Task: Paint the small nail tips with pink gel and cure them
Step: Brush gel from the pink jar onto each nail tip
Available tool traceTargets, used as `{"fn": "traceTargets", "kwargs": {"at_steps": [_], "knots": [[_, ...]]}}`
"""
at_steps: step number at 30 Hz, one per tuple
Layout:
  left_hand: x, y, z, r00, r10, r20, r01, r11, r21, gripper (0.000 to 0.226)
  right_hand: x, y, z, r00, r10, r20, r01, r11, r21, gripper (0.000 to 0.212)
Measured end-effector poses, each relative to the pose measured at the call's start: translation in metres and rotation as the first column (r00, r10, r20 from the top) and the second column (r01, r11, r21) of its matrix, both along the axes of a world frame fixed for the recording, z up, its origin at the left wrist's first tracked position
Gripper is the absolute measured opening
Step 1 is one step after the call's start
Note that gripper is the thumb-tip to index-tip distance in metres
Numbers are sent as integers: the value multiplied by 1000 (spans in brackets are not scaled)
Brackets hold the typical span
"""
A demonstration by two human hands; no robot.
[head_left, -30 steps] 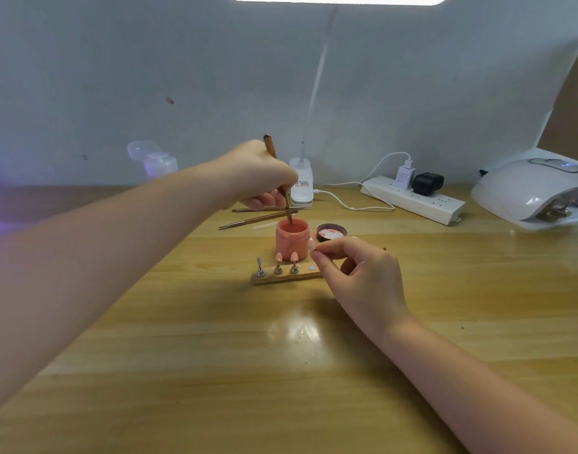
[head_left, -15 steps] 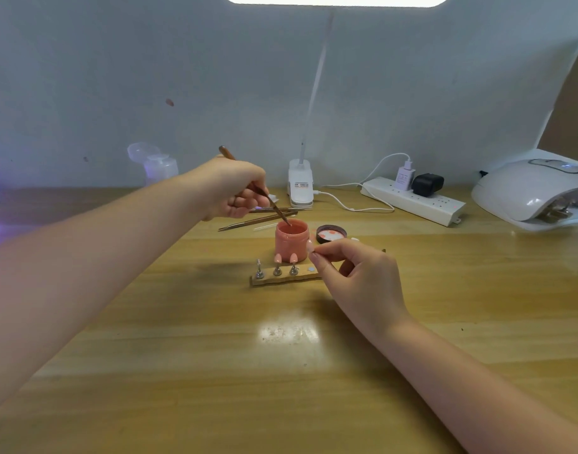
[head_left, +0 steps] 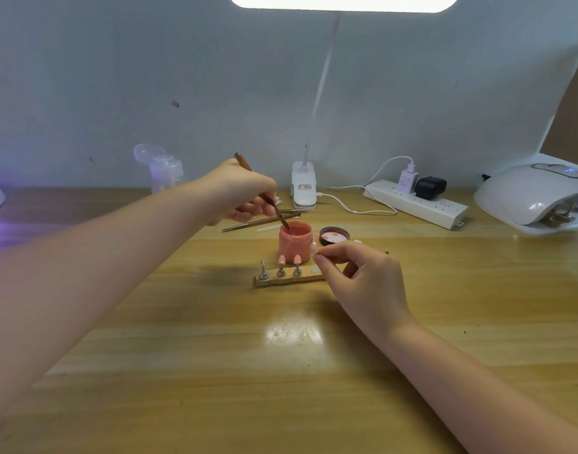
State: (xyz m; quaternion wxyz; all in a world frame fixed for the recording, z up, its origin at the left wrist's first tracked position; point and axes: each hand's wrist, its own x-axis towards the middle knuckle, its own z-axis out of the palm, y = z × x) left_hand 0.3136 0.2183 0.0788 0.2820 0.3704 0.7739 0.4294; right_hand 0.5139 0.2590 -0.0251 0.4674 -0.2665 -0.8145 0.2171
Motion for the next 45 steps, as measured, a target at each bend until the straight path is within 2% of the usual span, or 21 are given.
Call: {"fn": "traceTargets", "kwargs": {"at_steps": [4, 8, 11, 13, 18, 22, 27, 30, 33, 37, 40, 45], "knots": [[10, 11, 3, 986, -73, -153, 64, 996, -65, 11, 0, 0, 0, 1000, -5, -2, 5, 1000, -10, 3], [22, 20, -2, 965, -159, -209, 122, 976, -181, 10, 0, 1, 0, 1000, -13, 2, 13, 1000, -9, 4], [22, 21, -5, 966, -154, -207, 118, 977, -178, 8, 0, 1, -1, 1000, -7, 6, 7, 1000, -10, 4], [16, 18, -3, 986, -87, -140, 72, 991, -109, 10, 0, 1, -1, 1000, -3, 2, 3, 1000, -15, 4], [-7, -1, 2, 983, 54, 173, -65, 996, 62, 11, -1, -1, 0, 1000, 1, -6, -1, 1000, -3, 3], [-18, -16, -5, 938, 87, 335, -112, 992, 56, 12, 0, -2, 2, 1000, 5, -1, -5, 1000, 9, 4], [-25, -30, -18, 894, 103, 436, -136, 990, 46, 13, 0, -3, 2, 1000, 8, -11, -8, 1000, -1, 5], [-23, -39, -20, 854, 69, 516, -160, 978, 135, 14, 0, -3, 3, 999, 28, -25, -28, 1000, -13, 5], [-11, -51, -22, 810, -37, 585, -174, 938, 300, 14, 1, -3, 3, 997, 44, -56, -46, 998, -40, 6], [15, -65, -36, 781, -179, 598, -154, 873, 463, 25, 2, -3, 4, 992, 57, -113, -67, 994, -86, 8], [29, -71, -54, 760, -240, 603, -149, 840, 522, 37, 1, -3, 4, 989, 68, -129, -81, 992, -99, 9], [35, -73, -70, 757, -278, 591, -118, 832, 542, 31, 0, -3, 4, 989, 84, -118, -96, 990, -100, 8]]}}
